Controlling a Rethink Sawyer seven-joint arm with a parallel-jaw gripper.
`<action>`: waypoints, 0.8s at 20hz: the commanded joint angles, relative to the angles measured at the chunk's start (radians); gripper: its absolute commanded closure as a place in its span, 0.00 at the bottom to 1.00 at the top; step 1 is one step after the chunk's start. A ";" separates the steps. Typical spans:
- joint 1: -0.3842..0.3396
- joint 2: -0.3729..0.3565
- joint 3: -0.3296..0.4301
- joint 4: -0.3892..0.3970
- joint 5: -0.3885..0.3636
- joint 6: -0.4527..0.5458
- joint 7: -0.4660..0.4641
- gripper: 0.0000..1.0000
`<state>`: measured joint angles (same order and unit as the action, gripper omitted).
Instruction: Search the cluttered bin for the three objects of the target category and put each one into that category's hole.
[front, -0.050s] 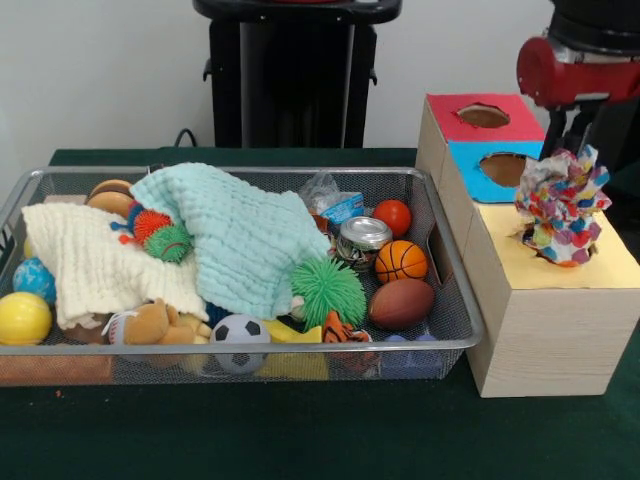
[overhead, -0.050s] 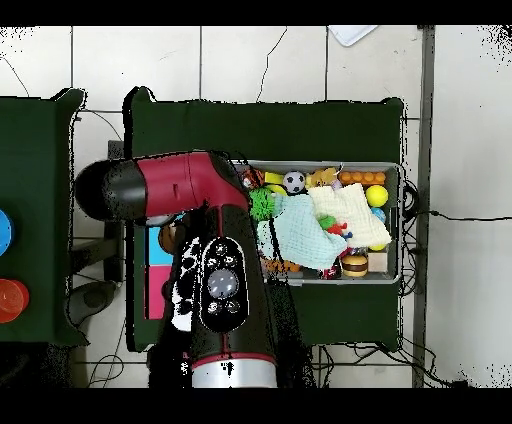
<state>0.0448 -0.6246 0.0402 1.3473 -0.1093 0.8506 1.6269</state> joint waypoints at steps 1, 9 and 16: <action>-0.001 0.168 -0.001 -0.053 0.013 -0.089 0.243 1.00; 0.012 0.285 -0.002 -0.109 0.018 -0.234 0.257 1.00; 0.011 0.543 -0.017 -0.259 0.079 -0.338 0.317 1.00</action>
<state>0.0774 -0.3672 0.0247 1.2068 -0.0620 0.6755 1.6285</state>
